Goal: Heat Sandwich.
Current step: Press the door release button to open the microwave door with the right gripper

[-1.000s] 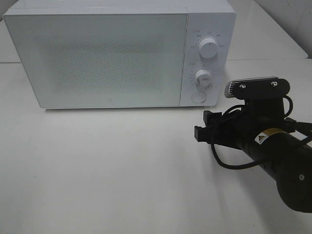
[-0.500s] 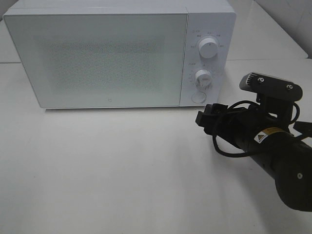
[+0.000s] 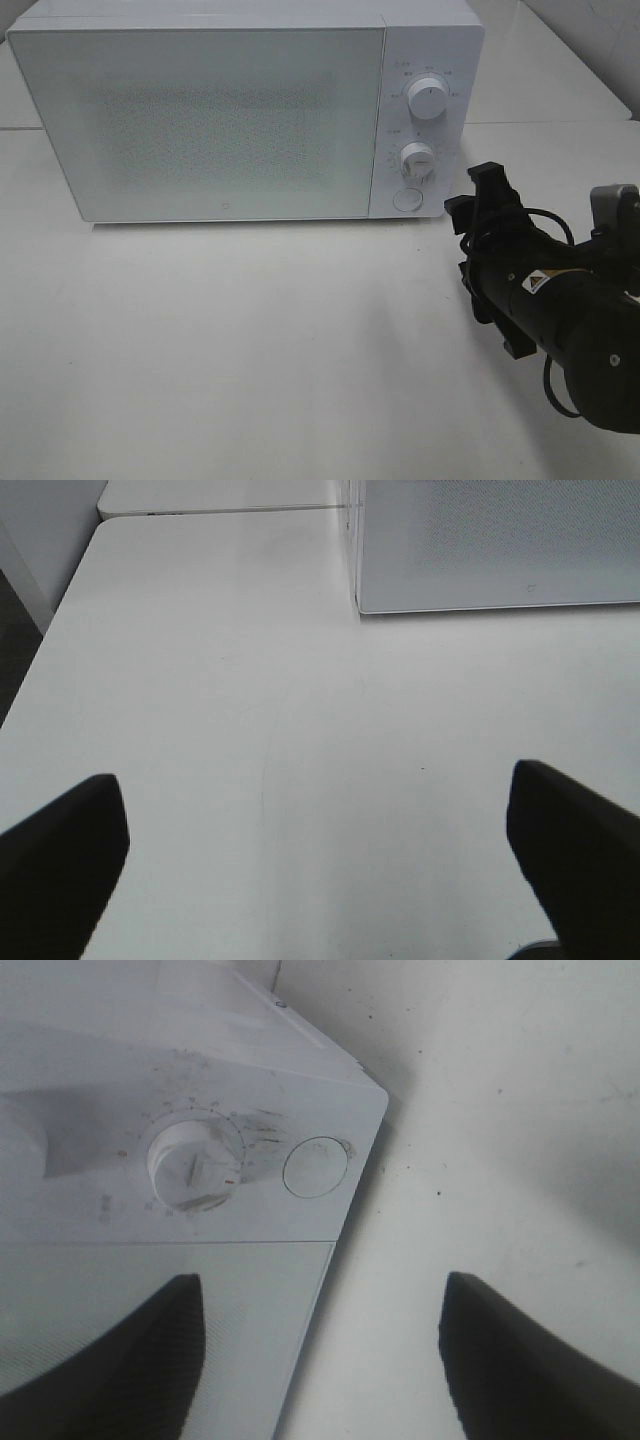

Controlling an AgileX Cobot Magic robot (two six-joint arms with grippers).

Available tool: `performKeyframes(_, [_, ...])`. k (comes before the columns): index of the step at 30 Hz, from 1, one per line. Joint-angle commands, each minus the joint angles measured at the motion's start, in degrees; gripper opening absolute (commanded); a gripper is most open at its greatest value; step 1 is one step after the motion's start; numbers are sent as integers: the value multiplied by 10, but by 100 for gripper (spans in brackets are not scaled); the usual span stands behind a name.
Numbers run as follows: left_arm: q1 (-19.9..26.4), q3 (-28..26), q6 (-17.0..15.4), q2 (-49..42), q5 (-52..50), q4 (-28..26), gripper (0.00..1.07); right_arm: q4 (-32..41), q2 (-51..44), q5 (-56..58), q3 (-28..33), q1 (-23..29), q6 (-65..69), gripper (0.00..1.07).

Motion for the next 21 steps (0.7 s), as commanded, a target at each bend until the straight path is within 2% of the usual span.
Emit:
performKeyframes(1, [-1, 0, -1, -2, 1, -5, 98, 5, -2, 1, -5, 2, 100, 59])
performKeyframes(6, [-1, 0, -1, -2, 1, -5, 98, 6, -2, 19, -5, 2, 142, 44])
performKeyframes(7, [-1, 0, -1, -2, 1, -5, 98, 7, -2, 25, -5, 2, 148, 32])
performKeyframes(8, [-1, 0, -1, -2, 1, -5, 98, 7, -2, 25, -5, 2, 148, 32])
performKeyframes(10, [-1, 0, -1, -2, 1, -5, 98, 13, -2, 28, -5, 2, 152, 19])
performKeyframes(11, [-1, 0, -1, -2, 1, -5, 98, 15, -2, 27, -5, 2, 152, 12])
performKeyframes(12, [-1, 0, -1, -2, 1, -5, 98, 15, -2, 25, -5, 2, 152, 0])
performKeyframes(21, [-1, 0, -1, -2, 1, -5, 98, 17, 2, 28, -11, 1, 147, 0])
